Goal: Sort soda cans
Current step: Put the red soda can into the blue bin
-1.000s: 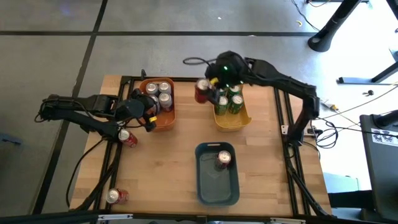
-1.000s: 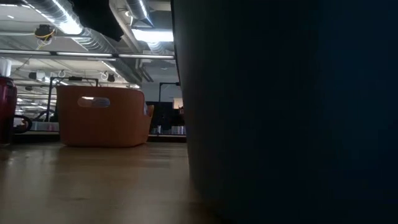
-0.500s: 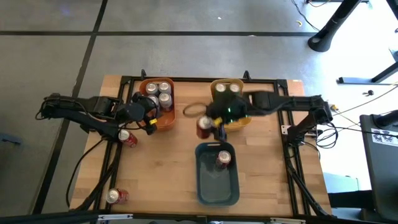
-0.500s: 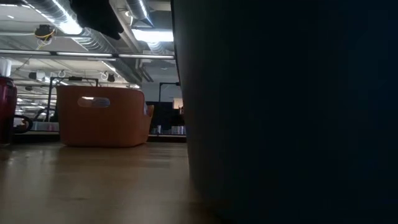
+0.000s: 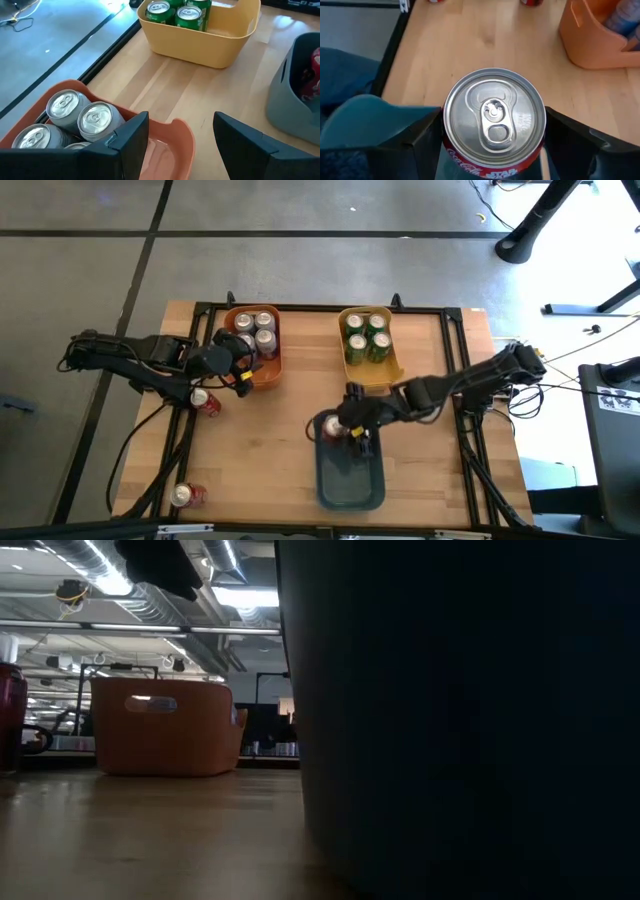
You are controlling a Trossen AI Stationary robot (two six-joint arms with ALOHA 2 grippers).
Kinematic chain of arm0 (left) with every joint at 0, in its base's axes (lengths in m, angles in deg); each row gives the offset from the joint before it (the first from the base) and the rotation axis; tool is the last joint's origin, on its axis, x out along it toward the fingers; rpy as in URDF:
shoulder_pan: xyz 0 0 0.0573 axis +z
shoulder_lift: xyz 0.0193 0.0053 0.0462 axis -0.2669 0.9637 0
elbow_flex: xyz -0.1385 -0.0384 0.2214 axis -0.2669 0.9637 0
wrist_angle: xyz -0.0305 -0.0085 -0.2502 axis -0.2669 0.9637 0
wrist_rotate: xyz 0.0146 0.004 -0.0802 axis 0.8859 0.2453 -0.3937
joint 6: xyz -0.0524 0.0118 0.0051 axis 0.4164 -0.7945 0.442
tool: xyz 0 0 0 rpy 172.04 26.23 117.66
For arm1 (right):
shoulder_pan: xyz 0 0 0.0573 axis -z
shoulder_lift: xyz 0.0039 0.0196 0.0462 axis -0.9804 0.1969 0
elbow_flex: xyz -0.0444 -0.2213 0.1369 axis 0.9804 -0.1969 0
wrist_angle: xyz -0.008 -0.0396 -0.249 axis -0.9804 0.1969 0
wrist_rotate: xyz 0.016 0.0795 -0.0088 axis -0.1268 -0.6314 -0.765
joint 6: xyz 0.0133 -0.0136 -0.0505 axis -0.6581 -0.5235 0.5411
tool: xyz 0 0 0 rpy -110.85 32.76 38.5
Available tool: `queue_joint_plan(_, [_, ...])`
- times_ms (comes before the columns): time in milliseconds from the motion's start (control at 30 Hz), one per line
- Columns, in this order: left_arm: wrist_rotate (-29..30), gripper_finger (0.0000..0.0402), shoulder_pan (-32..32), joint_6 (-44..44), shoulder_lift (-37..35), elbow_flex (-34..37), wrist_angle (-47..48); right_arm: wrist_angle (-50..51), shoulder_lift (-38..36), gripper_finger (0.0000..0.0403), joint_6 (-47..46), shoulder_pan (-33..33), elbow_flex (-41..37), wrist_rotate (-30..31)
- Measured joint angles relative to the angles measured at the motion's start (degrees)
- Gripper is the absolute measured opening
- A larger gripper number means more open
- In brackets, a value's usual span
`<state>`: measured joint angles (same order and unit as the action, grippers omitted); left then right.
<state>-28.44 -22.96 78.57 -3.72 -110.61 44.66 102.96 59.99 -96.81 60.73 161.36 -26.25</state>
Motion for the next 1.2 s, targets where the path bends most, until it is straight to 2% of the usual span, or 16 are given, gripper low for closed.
queue_joint_plan(667, [0.0,0.0212,0.0,0.0,0.2,0.0,0.1,-19.6,1.0,0.0283,-4.5,-1.2,-18.6,6.4])
queue_joint_plan(867, [0.0,0.0212,0.0,0.0,0.2,0.0,0.1,-20.3,1.5,0.0287,-4.8,-1.2,-19.3,8.0])
queue_joint_plan(1200, [0.0,0.0212,0.0,0.0,0.1,0.0,0.1,-22.0,5.3,0.0301,-4.7,-1.2,-19.2,7.4])
